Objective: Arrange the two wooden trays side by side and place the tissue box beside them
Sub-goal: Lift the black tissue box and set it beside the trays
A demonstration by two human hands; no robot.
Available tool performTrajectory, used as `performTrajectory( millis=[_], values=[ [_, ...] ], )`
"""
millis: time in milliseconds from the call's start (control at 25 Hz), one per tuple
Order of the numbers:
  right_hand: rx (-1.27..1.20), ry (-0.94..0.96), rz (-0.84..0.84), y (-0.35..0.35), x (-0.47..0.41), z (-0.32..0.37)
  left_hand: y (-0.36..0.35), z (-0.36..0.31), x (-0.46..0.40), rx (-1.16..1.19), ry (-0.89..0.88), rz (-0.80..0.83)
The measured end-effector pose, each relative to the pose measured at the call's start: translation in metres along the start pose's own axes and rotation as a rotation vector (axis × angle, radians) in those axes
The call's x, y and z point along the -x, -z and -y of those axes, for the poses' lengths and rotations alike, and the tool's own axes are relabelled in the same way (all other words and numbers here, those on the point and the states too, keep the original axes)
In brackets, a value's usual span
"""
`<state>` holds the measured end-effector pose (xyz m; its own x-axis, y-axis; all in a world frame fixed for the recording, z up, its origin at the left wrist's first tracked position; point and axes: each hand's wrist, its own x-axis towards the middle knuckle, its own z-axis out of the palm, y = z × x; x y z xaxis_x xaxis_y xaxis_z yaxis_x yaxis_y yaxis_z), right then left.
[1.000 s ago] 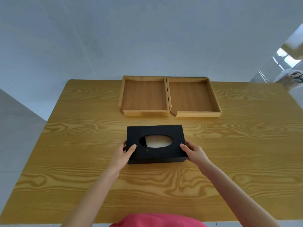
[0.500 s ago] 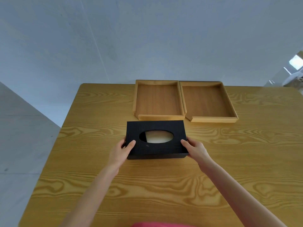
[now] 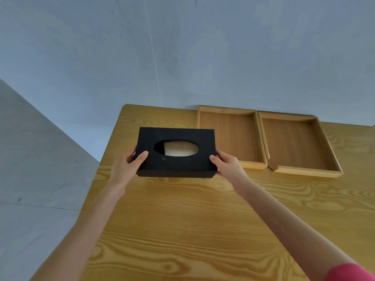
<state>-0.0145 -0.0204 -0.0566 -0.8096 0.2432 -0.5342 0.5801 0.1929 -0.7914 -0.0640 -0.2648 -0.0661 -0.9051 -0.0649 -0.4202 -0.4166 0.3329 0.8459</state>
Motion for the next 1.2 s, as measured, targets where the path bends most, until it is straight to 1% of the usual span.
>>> performTrajectory(
  millis=[120,320,480,600,720,800,840,880,920,1000,1040,1120,1200],
  values=[
    [0.007,-0.009,0.019,-0.021,-0.025,0.021,0.016,-0.008,-0.027,-0.019,-0.035,-0.032],
    [0.036,-0.017,0.058,-0.053,-0.062,0.046,0.039,-0.006,-0.075,0.013,0.011,-0.078],
    [0.107,0.003,0.120,-0.071,-0.084,0.048,0.043,-0.002,-0.098,-0.001,0.011,-0.050],
    [0.102,0.009,0.151,-0.079,-0.091,0.044,0.044,0.002,-0.109,-0.030,-0.012,-0.045],
    [0.115,0.028,0.166,-0.081,-0.094,0.045,0.044,0.006,-0.112,-0.047,-0.025,-0.041],
    [0.158,0.054,0.169,-0.082,-0.093,0.045,0.042,0.008,-0.111,-0.096,-0.065,-0.050],
    [0.199,0.086,0.159,-0.083,-0.091,0.044,0.041,0.008,-0.110,-0.158,-0.098,-0.067],
    [0.278,0.143,0.139,-0.084,-0.089,0.042,0.039,0.007,-0.107,-0.269,-0.147,-0.088],
    [0.413,0.228,0.104,-0.085,-0.086,0.039,0.036,0.007,-0.103,-0.435,-0.216,-0.101],
    [0.750,0.471,-0.008,-0.087,-0.080,0.033,0.030,0.010,-0.093,-0.813,-0.390,-0.100],
    [0.881,0.598,-0.059,-0.089,-0.078,0.029,0.026,0.014,-0.089,-0.956,-0.460,-0.085],
    [1.048,0.744,-0.119,-0.093,-0.079,0.021,0.021,0.023,-0.086,-1.129,-0.531,-0.065],
    [1.091,0.766,-0.163,-0.098,-0.085,0.014,0.019,0.032,-0.087,-1.201,-0.547,-0.058]
  ],
)
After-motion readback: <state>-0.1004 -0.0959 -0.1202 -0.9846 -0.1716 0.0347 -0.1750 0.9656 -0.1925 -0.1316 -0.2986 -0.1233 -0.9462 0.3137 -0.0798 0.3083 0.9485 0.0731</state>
